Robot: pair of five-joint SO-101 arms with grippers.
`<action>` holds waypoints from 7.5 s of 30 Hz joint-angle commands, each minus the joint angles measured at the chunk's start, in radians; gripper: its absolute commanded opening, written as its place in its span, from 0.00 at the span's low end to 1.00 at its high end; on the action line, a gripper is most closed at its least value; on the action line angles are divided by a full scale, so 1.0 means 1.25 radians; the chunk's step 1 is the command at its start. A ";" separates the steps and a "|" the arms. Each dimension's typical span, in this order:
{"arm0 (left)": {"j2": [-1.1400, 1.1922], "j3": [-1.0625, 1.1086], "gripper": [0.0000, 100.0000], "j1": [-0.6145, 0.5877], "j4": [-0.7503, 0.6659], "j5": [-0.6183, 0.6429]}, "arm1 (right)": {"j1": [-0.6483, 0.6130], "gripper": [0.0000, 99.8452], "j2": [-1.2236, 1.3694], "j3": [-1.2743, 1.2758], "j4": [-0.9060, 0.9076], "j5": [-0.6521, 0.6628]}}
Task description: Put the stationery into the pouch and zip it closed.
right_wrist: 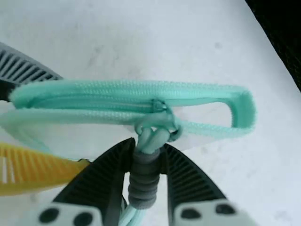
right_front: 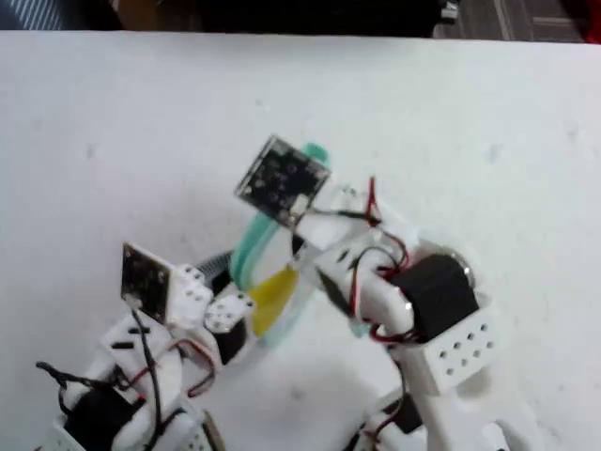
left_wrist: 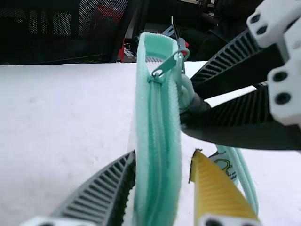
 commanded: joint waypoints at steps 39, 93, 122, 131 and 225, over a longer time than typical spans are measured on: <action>0.003 0.113 0.02 0.028 -0.139 -0.182 | 0.424 0.02 0.171 -0.155 -0.294 0.001; 0.009 0.118 0.02 -0.145 -0.382 -0.325 | 0.624 0.13 -0.190 0.471 -0.296 -0.009; 1.055 -0.152 0.02 -0.031 -0.934 -0.608 | 0.639 0.02 -0.182 0.948 -0.877 -0.254; 1.073 -0.147 0.02 0.039 -0.929 -0.605 | 0.715 0.02 -0.181 0.954 -0.904 -0.261; 1.509 -0.593 0.02 -0.290 0.075 -0.232 | 0.742 0.02 -0.181 0.962 -0.866 -0.253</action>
